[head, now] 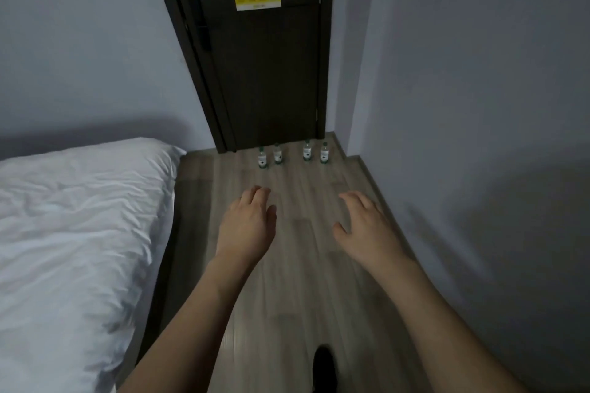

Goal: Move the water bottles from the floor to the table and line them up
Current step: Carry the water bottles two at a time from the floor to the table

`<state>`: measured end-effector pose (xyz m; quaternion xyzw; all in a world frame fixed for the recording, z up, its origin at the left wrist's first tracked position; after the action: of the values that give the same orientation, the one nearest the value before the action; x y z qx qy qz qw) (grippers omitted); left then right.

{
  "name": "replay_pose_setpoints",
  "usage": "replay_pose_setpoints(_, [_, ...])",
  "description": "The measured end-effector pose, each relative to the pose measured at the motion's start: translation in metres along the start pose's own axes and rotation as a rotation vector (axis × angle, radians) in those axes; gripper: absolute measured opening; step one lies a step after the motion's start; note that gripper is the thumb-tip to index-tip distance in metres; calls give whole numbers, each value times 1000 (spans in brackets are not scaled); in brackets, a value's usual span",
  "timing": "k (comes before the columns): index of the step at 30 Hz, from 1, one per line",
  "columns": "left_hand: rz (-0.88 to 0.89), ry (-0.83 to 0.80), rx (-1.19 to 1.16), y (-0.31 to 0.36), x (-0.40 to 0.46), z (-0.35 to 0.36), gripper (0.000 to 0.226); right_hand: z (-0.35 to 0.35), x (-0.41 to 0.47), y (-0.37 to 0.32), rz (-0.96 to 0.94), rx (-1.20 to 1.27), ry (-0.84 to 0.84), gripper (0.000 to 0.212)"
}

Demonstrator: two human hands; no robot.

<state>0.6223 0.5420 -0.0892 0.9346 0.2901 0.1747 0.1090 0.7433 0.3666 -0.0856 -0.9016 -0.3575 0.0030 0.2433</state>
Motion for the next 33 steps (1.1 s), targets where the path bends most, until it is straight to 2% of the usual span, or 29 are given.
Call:
replay_pose_setpoints(7, [-10,27,9,-2,143,23,43,3,147,19,-39,23,7,57])
replay_pose_setpoints(17, [-37,-44,6,-40,273,75,44,52,284,33,-23,19,-54,57])
replay_pose_setpoints(24, [-63,-64,-25,-111,412,117,45,108,436,15,-27,7,-73,58])
replay_pose_setpoints(28, [-89,-55,-43,-155,500,124,43,134,530,-9,-32,6,-121,58])
replay_pose_setpoints(33, [-85,-60,-44,-193,594,133,44,159,627,-32,-40,20,-104,58])
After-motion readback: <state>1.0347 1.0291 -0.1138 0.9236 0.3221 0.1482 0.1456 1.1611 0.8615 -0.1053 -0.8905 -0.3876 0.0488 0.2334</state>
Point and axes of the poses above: each hand's wrist, its own x-axis towards the middle knuckle, its own z-axis out of the palm, y = z × x, the point moved 5 cm from there along x, towards the middle knuckle, and after that the axes turned 5 degrees about y, right-handed, at the moved point
